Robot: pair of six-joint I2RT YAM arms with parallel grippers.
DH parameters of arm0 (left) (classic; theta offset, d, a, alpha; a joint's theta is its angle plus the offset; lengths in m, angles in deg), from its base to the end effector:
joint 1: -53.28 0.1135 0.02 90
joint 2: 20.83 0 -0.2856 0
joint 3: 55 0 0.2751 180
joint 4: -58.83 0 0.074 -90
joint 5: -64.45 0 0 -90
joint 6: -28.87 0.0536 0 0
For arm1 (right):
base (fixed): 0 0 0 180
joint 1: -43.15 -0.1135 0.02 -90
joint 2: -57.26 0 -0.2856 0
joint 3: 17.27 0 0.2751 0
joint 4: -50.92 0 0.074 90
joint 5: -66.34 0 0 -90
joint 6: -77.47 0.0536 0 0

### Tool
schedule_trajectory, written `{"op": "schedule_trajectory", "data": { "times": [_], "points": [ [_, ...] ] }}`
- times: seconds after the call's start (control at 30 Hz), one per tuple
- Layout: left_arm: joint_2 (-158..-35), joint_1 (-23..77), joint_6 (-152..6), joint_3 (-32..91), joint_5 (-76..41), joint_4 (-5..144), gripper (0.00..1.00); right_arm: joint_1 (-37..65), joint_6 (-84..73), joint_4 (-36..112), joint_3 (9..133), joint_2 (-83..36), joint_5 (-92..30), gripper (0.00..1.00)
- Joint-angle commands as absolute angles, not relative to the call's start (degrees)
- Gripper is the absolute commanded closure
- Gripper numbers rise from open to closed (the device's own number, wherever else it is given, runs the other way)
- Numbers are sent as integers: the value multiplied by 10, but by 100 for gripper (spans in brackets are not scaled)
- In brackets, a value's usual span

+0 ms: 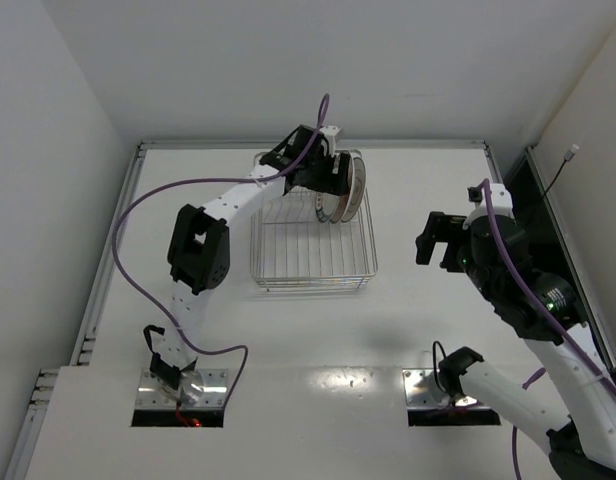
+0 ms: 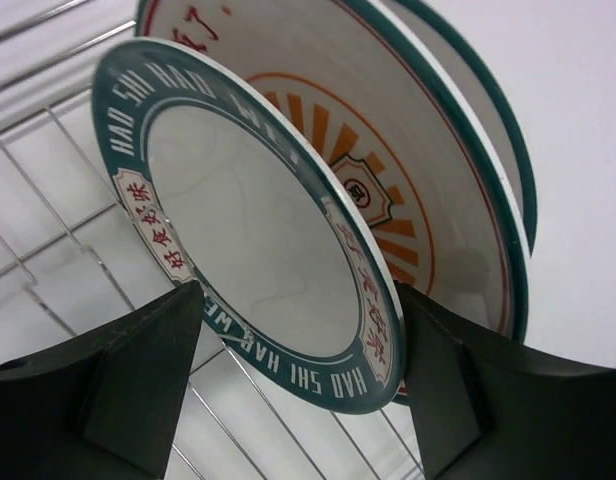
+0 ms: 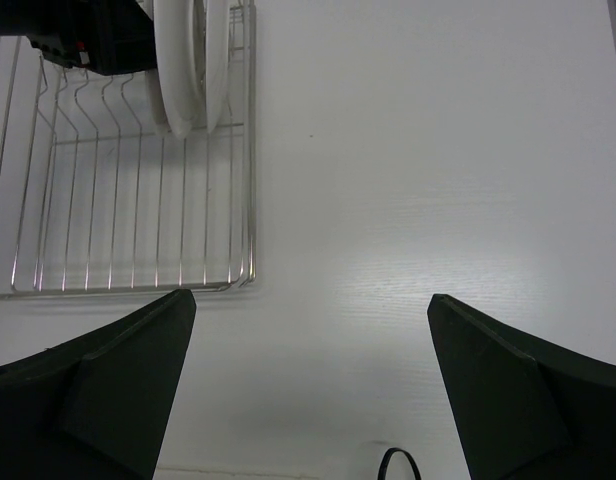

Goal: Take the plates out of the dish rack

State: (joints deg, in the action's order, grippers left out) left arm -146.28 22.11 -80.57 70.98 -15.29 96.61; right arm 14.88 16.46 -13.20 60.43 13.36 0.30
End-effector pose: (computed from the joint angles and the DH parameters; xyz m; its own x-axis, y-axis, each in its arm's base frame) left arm 0.4756 -0.2989 0.2720 -0.6983 0.0396 -0.7147 0.4223 0.8290 -0.3666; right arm 0.1415 0.0514 0.4025 -0.4490 0.2614 -0.8544 0.1070 0.9651 0.2390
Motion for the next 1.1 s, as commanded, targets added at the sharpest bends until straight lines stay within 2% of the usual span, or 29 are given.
{"op": "schedule_trajectory", "data": {
  "times": [0.0,0.03,0.13,0.17,0.23,0.27,0.33,0.53,0.87,0.97,1.07],
  "points": [
    [-1481,207,-786,747,-163,997,29,148,173,-117,605,137,7,0],
    [-1481,207,-780,753,-163,1002,33,148,173,-117,605,137,7,0],
    [-1481,207,-780,753,-163,1003,53,148,173,-117,605,137,7,0],
    [-1481,207,-780,753,-163,1003,67,148,173,-117,605,137,7,0],
    [-1468,207,-785,753,-169,996,80,148,173,-117,605,137,7,0],
    [-1463,207,-785,753,-177,990,90,148,173,-122,605,137,7,0],
    [-1445,207,-792,753,-189,982,98,148,173,-122,605,137,7,0],
    [-1374,214,-811,700,-239,902,100,148,173,-122,605,137,7,0],
    [-1207,261,-915,563,-157,678,100,148,173,-122,605,153,-9,0],
    [-1169,267,-887,563,-210,711,100,148,173,-122,600,153,-22,0],
    [-1138,248,-836,576,-360,809,100,148,173,-122,595,153,-27,0]
  ]
}}
